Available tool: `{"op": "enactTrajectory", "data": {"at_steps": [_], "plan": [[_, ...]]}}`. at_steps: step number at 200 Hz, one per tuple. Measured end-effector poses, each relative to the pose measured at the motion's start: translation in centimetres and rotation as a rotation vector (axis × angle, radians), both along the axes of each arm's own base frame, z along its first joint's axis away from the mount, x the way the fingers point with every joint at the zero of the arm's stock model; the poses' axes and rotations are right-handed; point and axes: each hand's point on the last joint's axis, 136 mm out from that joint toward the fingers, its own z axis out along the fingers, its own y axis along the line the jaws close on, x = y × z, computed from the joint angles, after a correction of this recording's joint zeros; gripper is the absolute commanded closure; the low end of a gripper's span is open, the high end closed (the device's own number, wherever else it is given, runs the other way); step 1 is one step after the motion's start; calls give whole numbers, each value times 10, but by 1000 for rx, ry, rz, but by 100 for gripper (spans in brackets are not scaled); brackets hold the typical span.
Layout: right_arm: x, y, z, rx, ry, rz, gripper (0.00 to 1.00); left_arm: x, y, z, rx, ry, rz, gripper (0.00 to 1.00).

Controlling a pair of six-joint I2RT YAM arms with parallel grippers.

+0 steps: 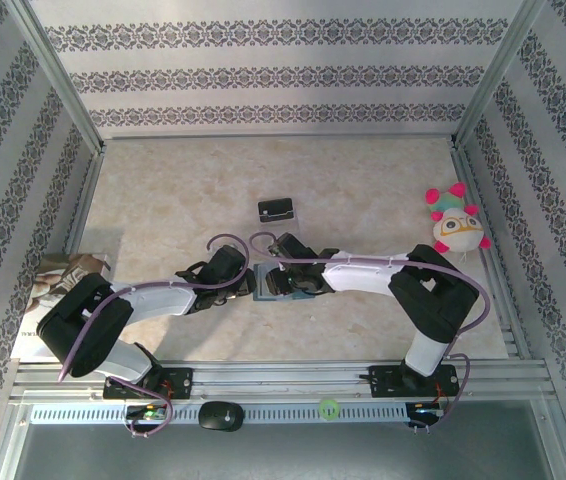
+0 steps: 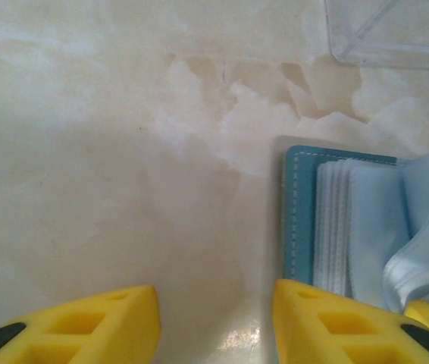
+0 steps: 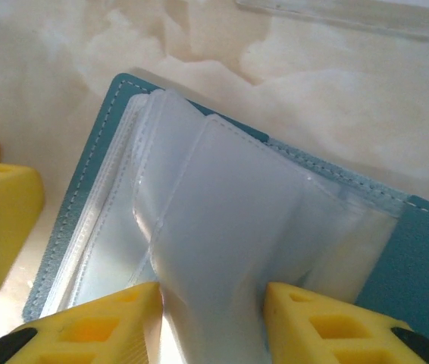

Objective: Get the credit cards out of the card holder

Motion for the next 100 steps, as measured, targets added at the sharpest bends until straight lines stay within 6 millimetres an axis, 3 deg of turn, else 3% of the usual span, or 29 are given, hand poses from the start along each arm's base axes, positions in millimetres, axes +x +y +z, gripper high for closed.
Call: {"op": "enactTrajectory", "data": {"at_steps": [62,100], "plan": [[0,-19,2,-72,-32,-36,59,0,-5,2,-5,1,-20,44],[-1,-15,3,-53,-24,-22,81,1,-6,1,17,13,-32,43]]}}
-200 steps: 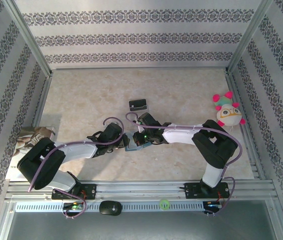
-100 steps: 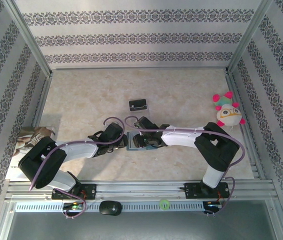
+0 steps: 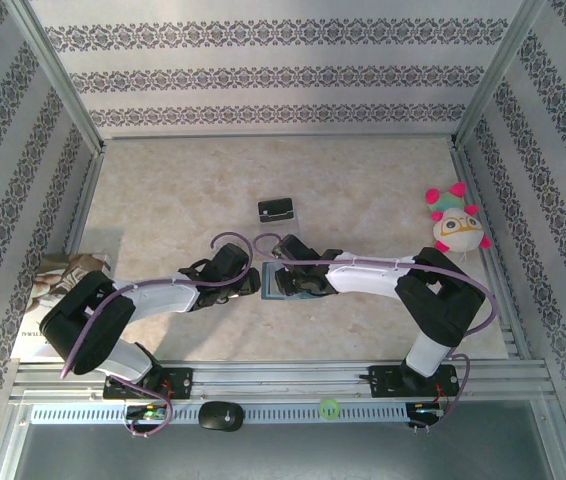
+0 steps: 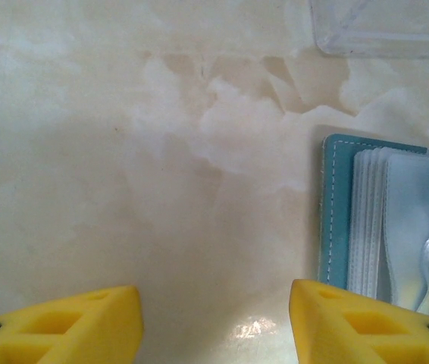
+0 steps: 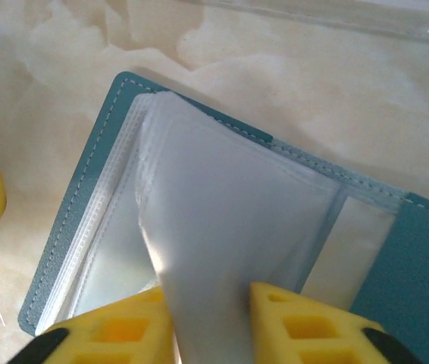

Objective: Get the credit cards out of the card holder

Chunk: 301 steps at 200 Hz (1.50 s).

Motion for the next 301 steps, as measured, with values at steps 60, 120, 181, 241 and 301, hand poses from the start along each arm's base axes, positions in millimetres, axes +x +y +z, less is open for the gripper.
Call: {"op": "enactTrajectory", "data": {"at_steps": [60,120,181,241,301], "plan": [[3,2,1,95,43,5,100,-1,-2,0,-1,4,-12,41],[0,6,2,144,76,6,63,-2,-5,3,12,-12,-39,39],[3,-13,16,73,12,-52,53,-1,-9,6,82,-47,-71,39],[-1,-13,25,14,-39,-23,47,-1,-11,7,90,-58,-87,39],[3,15,42,35,-88,37,51,-8,-7,19,8,-102,-68,39]]}}
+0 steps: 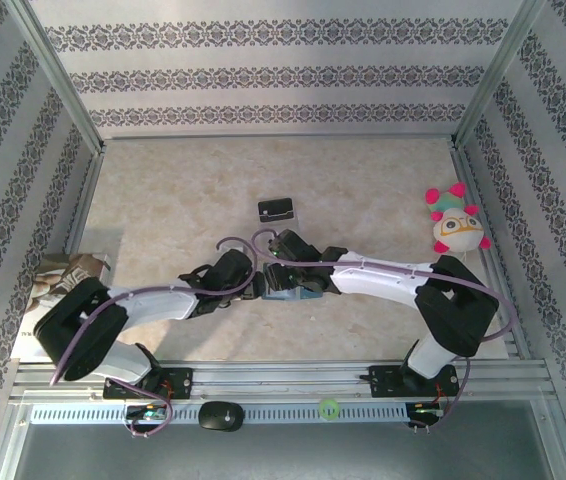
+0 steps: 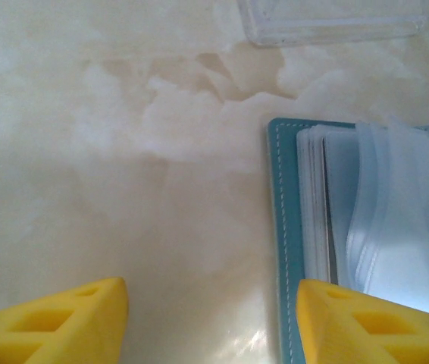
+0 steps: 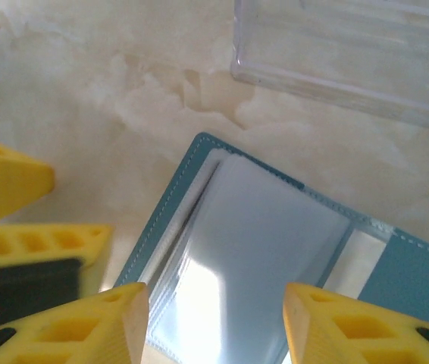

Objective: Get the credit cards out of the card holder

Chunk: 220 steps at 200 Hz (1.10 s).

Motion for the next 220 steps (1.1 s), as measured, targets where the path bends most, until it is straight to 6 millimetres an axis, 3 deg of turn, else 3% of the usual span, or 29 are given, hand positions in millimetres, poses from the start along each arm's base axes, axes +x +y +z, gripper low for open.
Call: {"op": "enactTrajectory", "data": {"at_steps": [48,90,159,175,220], "plan": [[5,10,-23,-73,48,7,50,-6,13,10,-35,-28,39,39],[2,8,-40,-150,82,12,47,-10,20,5,-31,-22,58,39],[-1,20,-42,-223,52,51,48,-11,23,1,-31,-11,68,39],[-1,20,-42,-230,48,60,54,-10,24,0,-32,-9,75,39],[2,21,-41,-240,24,78,85,-9,21,2,-47,-12,70,39]]}}
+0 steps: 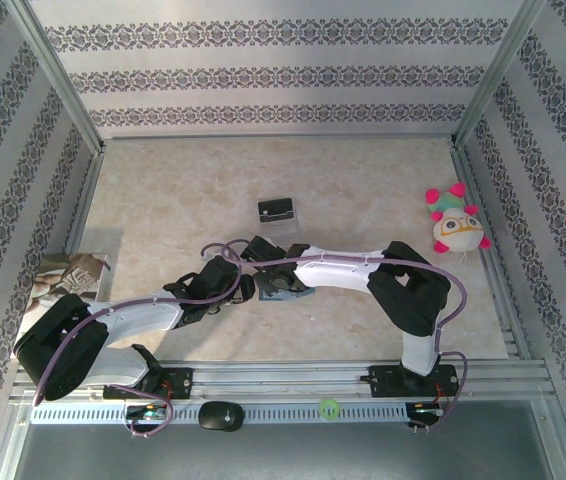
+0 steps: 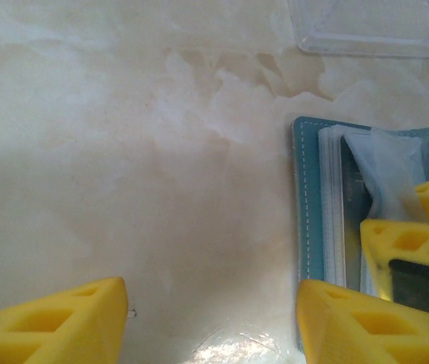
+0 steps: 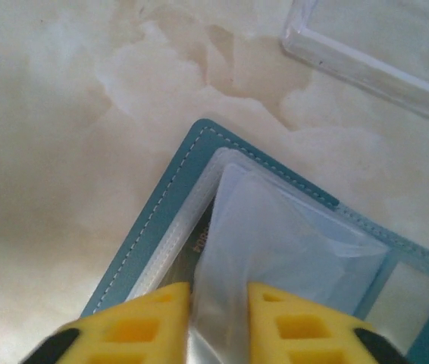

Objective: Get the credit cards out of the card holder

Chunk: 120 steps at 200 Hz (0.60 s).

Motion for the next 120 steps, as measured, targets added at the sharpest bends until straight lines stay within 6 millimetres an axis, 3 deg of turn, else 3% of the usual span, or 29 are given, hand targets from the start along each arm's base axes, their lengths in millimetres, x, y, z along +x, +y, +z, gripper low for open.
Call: {"op": "enactTrajectory", "data": {"at_steps": [37,120], "plan": [[2,0,1,8,-17,18,100,1,-9,2,-40,-5,-24,38],[-6,-5,7,257,79,16,100,6,-26,-9,-77,15,-61,40]]}}
